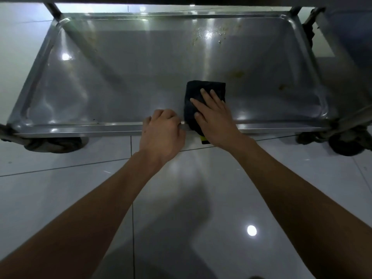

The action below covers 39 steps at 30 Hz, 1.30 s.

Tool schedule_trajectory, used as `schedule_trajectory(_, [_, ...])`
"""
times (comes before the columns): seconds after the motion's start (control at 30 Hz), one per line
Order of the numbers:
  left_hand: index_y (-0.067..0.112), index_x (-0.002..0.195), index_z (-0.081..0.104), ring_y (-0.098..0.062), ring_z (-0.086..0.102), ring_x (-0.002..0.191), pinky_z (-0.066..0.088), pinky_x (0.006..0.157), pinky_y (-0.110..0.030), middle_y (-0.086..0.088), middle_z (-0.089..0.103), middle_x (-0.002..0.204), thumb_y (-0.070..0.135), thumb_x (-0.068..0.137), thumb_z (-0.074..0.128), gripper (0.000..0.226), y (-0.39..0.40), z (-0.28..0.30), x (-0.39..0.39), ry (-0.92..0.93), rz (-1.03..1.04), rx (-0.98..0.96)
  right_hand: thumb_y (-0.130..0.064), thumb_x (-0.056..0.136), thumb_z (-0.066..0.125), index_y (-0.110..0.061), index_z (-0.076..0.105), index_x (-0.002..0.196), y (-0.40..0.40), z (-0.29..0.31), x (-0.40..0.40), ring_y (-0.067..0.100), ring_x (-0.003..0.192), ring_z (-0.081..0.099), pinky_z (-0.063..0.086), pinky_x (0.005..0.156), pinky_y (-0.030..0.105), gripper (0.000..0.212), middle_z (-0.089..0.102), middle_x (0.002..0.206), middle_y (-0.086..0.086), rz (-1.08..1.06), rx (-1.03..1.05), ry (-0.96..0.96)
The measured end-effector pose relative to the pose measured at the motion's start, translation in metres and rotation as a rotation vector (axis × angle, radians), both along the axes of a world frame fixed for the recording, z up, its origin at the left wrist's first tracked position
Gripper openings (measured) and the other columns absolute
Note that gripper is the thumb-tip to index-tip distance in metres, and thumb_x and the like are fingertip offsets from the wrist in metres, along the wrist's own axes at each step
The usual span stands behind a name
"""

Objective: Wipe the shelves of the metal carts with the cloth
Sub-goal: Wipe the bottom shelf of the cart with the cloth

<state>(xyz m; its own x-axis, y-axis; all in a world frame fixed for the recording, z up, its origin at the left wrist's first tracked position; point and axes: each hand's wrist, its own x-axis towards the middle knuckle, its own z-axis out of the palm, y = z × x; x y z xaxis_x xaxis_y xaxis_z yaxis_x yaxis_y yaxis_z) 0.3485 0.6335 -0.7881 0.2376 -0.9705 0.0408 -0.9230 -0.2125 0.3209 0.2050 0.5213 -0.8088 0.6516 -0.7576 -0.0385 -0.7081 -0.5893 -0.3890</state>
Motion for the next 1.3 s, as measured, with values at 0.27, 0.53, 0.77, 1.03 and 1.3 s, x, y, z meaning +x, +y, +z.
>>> schedule_trajectory(0.27, [0.014, 0.109, 0.074, -0.028, 0.051, 0.122, 0.043, 0.098, -0.049, -0.002, 0.064, 0.124, 0.022, 0.096, 0.052, 0.026, -0.02, 0.001, -0.005, 0.015, -0.03, -0.012, -0.025, 0.103, 0.037, -0.024, 0.021, 0.158, -0.003, 0.003, -0.002, 0.032, 0.154, -0.004, 0.0, 0.124, 0.049, 0.058, 0.006, 0.168, 0.006, 0.035, -0.088, 0.078])
schedule_trajectory(0.53, [0.02, 0.119, 0.069, -0.026, 0.047, 0.124, 0.042, 0.1, -0.048, 0.0, 0.06, 0.129, 0.027, 0.095, 0.054, 0.029, -0.066, 0.01, -0.043, 0.041, -0.015, -0.024, -0.028, 0.101, 0.03, -0.023, 0.027, 0.157, -0.031, 0.003, -0.055, 0.025, 0.154, 0.0, 0.004, 0.125, 0.044, 0.056, 0.011, 0.167, 0.002, -0.034, -0.078, 0.061])
schedule_trajectory(0.77, [0.025, 0.122, 0.069, -0.028, 0.044, 0.128, 0.038, 0.102, -0.048, -0.001, 0.057, 0.134, 0.03, 0.096, 0.052, 0.031, -0.099, 0.004, -0.089, 0.003, -0.095, 0.005, -0.026, 0.096, 0.027, -0.028, 0.045, 0.148, -0.073, 0.014, -0.146, 0.019, 0.153, 0.013, 0.017, 0.123, 0.044, 0.055, 0.024, 0.164, -0.002, -0.225, -0.034, 0.002])
schedule_trajectory(1.03, [0.019, 0.113, 0.072, -0.04, 0.05, 0.116, 0.042, 0.092, -0.053, -0.011, 0.06, 0.123, 0.029, 0.09, 0.065, 0.026, -0.099, -0.012, -0.102, -0.085, -0.115, -0.055, -0.011, 0.1, 0.039, -0.03, 0.042, 0.15, -0.109, 0.009, -0.223, 0.02, 0.153, 0.01, 0.011, 0.124, 0.042, 0.053, 0.019, 0.165, -0.002, -0.449, -0.1, 0.059])
schedule_trajectory(1.3, [0.025, 0.122, 0.068, -0.037, 0.047, 0.125, 0.035, 0.1, -0.063, -0.005, 0.059, 0.128, 0.034, 0.093, 0.06, 0.032, -0.095, -0.015, -0.097, -0.114, -0.146, -0.042, -0.031, 0.096, 0.026, -0.039, 0.039, 0.149, -0.104, 0.0, -0.21, 0.017, 0.153, 0.008, 0.006, 0.123, 0.045, 0.056, 0.018, 0.166, -0.007, -0.53, -0.111, 0.055])
